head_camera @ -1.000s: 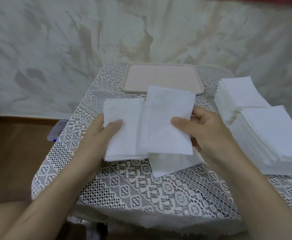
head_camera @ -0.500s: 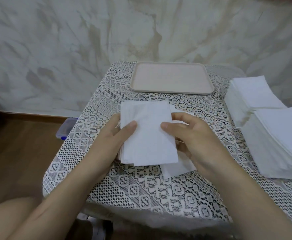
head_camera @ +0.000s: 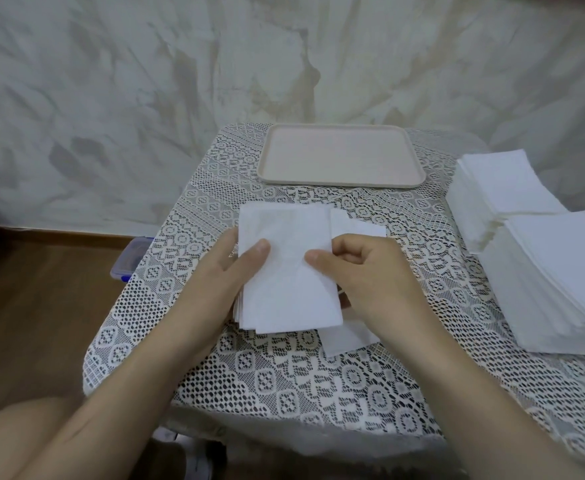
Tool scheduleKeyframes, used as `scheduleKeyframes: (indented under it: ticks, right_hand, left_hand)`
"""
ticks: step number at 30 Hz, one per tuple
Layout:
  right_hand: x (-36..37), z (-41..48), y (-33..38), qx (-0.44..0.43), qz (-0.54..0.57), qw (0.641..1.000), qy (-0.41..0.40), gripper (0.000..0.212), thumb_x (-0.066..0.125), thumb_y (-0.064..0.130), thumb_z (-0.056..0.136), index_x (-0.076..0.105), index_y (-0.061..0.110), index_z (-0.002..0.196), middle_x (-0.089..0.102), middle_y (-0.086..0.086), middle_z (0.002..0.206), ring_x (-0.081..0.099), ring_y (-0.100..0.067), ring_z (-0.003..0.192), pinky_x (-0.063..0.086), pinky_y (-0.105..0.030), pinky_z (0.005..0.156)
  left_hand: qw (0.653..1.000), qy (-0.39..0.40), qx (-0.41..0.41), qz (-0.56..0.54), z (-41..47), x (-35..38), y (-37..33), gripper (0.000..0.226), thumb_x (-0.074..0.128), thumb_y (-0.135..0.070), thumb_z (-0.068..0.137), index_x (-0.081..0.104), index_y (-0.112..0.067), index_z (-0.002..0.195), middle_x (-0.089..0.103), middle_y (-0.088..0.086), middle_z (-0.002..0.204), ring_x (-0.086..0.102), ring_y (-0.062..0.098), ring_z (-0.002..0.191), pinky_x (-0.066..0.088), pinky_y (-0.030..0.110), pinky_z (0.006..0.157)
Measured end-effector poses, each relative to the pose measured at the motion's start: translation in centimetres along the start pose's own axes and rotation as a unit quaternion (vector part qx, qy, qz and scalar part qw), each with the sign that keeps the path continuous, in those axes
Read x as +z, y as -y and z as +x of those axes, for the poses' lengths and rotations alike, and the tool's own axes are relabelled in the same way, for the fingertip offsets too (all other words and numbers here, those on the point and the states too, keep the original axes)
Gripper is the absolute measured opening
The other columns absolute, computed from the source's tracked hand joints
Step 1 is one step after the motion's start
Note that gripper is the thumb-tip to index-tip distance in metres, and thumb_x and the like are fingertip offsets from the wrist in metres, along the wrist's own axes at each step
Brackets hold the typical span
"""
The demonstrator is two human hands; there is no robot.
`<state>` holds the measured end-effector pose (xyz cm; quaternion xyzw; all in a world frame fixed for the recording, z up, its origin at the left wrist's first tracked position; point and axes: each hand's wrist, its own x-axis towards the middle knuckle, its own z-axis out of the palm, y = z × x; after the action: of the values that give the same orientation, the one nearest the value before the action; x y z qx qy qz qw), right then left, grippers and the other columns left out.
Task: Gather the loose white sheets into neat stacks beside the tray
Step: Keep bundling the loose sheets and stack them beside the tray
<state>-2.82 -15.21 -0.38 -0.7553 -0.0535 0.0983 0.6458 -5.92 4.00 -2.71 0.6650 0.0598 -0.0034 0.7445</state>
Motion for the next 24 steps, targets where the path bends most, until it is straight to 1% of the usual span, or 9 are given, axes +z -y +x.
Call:
scheduleKeyframes:
  ticks: [2, 4, 6, 9, 13, 16, 19, 21, 24]
  right_hand:
    - [0.0, 0.1, -0.2, -0.011, -0.025, 1.0, -0.006, 0.018, 0.074, 0.024, 0.093, 0.074, 0.012, 0.079, 0.076, -0.007, 0.077, 0.075, -0.03, 0.071, 0.063, -0.051, 0.064]
    - [-0.5, 0.1, -0.2, -0.032, -0.051, 0.998, -0.028, 0.015, 0.074, 0.021, 0.093, 0.074, 0.016, 0.079, 0.074, -0.002, 0.07, 0.071, -0.02, 0.056, 0.059, -0.036, 0.053]
    - [-1.0, 0.2, -0.3, -0.046, -0.05, 0.996, -0.054, 0.013, 0.075, 0.016, 0.092, 0.071, 0.016, 0.08, 0.07, -0.001, 0.064, 0.065, -0.014, 0.05, 0.055, -0.029, 0.05]
    - [-1.0, 0.2, -0.2, -0.033, -0.005, 0.999, -0.028, 0.014, 0.072, 0.01, 0.094, 0.067, 0.011, 0.081, 0.067, -0.003, 0.06, 0.061, -0.013, 0.049, 0.052, -0.026, 0.047]
    - [-0.4, 0.0, 0.1, -0.005, 0.023, 1.0, -0.014, 0.01, 0.071, 0.011, 0.094, 0.065, 0.008, 0.087, 0.065, 0.0, 0.056, 0.057, -0.01, 0.044, 0.048, -0.023, 0.043]
    - [-0.8, 0.1, 0.0, 0.017, -0.001, 1.0, 0.0, 0.012, 0.074, 0.018, 0.093, 0.067, 0.009, 0.093, 0.064, -0.002, 0.054, 0.056, -0.014, 0.041, 0.05, -0.026, 0.046]
    - [-1.0, 0.0, -0.1, 0.019, -0.011, 1.0, 0.017, 0.01, 0.073, 0.015, 0.094, 0.067, 0.009, 0.089, 0.063, -0.001, 0.054, 0.056, -0.013, 0.043, 0.05, -0.026, 0.047]
    - [-0.9, -0.1, -0.1, 0.008, 0.006, 1.0, 0.008, 0.01, 0.073, 0.01, 0.093, 0.066, 0.008, 0.086, 0.062, -0.001, 0.054, 0.056, -0.011, 0.044, 0.049, -0.023, 0.045]
    - [-1.0, -0.1, 0.0, -0.004, 0.04, 0.999, -0.013, 0.013, 0.073, 0.009, 0.092, 0.062, 0.008, 0.085, 0.062, -0.006, 0.058, 0.056, -0.012, 0.046, 0.047, -0.023, 0.043]
  left_hand:
    - [1.0, 0.004, 0.002, -0.007, 0.0, 0.0, 0.0, 0.049, 0.064, -0.039, 0.096, 0.057, -0.025, 0.142, 0.076, 0.003, 0.126, 0.074, 0.025, 0.114, 0.064, 0.037, 0.083]
    - [1.0, 0.008, 0.007, -0.014, 0.0, -0.1, 0.0, 0.052, 0.061, -0.037, 0.093, 0.057, -0.026, 0.143, 0.076, 0.002, 0.126, 0.075, 0.023, 0.113, 0.064, 0.035, 0.082]
    - [1.0, 0.008, 0.009, -0.014, 0.0, -0.1, 0.0, 0.051, 0.06, -0.037, 0.092, 0.057, -0.026, 0.142, 0.077, 0.0, 0.124, 0.075, 0.021, 0.112, 0.064, 0.033, 0.08]
    - [1.0, 0.008, 0.007, -0.019, 0.0, -0.1, 0.0, 0.051, 0.059, -0.038, 0.092, 0.057, -0.025, 0.142, 0.077, -0.002, 0.124, 0.075, 0.02, 0.111, 0.063, 0.031, 0.079]
    - [1.0, 0.015, 0.006, -0.022, -0.1, -0.1, 0.0, 0.049, 0.057, -0.039, 0.095, 0.056, -0.027, 0.143, 0.077, -0.002, 0.125, 0.075, 0.02, 0.113, 0.064, 0.031, 0.08]
    - [1.0, 0.02, 0.012, -0.019, -0.1, -0.1, 0.0, 0.048, 0.056, -0.037, 0.097, 0.055, -0.027, 0.144, 0.075, -0.001, 0.128, 0.074, 0.021, 0.115, 0.064, 0.034, 0.085]
    - [1.0, 0.017, 0.014, -0.019, -0.1, 0.0, 0.0, 0.049, 0.057, -0.037, 0.094, 0.056, -0.027, 0.142, 0.077, -0.002, 0.125, 0.075, 0.019, 0.111, 0.063, 0.03, 0.079]
    - [1.0, 0.017, 0.013, -0.019, -0.1, 0.1, 0.0, 0.049, 0.057, -0.038, 0.093, 0.057, -0.027, 0.14, 0.077, -0.003, 0.124, 0.076, 0.019, 0.11, 0.063, 0.029, 0.078]
    - [1.0, 0.013, 0.01, -0.025, -0.2, 0.1, 0.0, 0.049, 0.057, -0.039, 0.092, 0.057, -0.027, 0.14, 0.077, -0.003, 0.125, 0.075, 0.019, 0.112, 0.064, 0.03, 0.082]
